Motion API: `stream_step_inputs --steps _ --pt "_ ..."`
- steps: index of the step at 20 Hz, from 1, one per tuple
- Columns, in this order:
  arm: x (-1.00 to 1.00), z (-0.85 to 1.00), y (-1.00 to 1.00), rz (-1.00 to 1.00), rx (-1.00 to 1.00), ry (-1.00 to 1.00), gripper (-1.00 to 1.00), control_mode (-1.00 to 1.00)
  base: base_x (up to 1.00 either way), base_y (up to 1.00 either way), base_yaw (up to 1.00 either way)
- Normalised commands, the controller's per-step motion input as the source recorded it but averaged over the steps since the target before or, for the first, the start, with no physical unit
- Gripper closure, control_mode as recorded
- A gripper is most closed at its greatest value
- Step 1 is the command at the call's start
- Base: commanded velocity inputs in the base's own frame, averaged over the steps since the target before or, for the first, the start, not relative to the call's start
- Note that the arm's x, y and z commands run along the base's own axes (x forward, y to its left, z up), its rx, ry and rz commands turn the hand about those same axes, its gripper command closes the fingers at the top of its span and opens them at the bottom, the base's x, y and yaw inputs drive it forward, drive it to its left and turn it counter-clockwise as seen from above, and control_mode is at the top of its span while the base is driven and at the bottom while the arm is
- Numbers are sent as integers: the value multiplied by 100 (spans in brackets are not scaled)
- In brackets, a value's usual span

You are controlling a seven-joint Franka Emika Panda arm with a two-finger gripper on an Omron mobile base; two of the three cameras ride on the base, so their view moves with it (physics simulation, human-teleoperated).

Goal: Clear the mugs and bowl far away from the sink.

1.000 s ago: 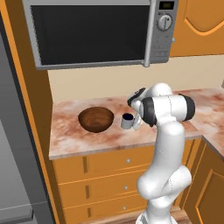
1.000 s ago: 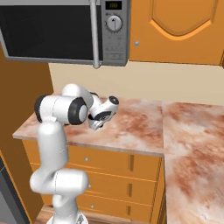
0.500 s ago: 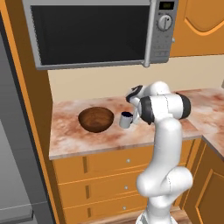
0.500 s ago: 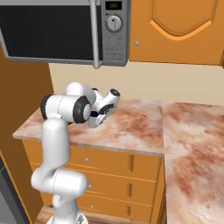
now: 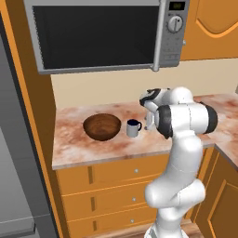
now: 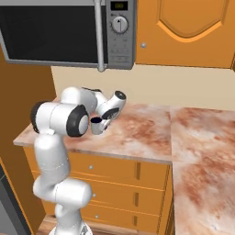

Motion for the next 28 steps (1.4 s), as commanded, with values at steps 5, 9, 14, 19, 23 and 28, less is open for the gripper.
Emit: stream_step_inputs --steps 5,9,14,19,23,28 --pt "-98 64 0 0 -3 -20 -100 -100 0 0 0" --pt "-100 53 0 0 -2 -17 -100 -100 0 0 0" --pt "-100 37 1 0 -1 -7 -100 -100 0 0 0" --pt "-100 34 4 0 -1 -5 -100 -100 0 0 0" --pt "-74 12 12 0 0 0 -100 100 -24 9 0" --pt "0 0 0 0 0 0 -100 100 -84 53 25"
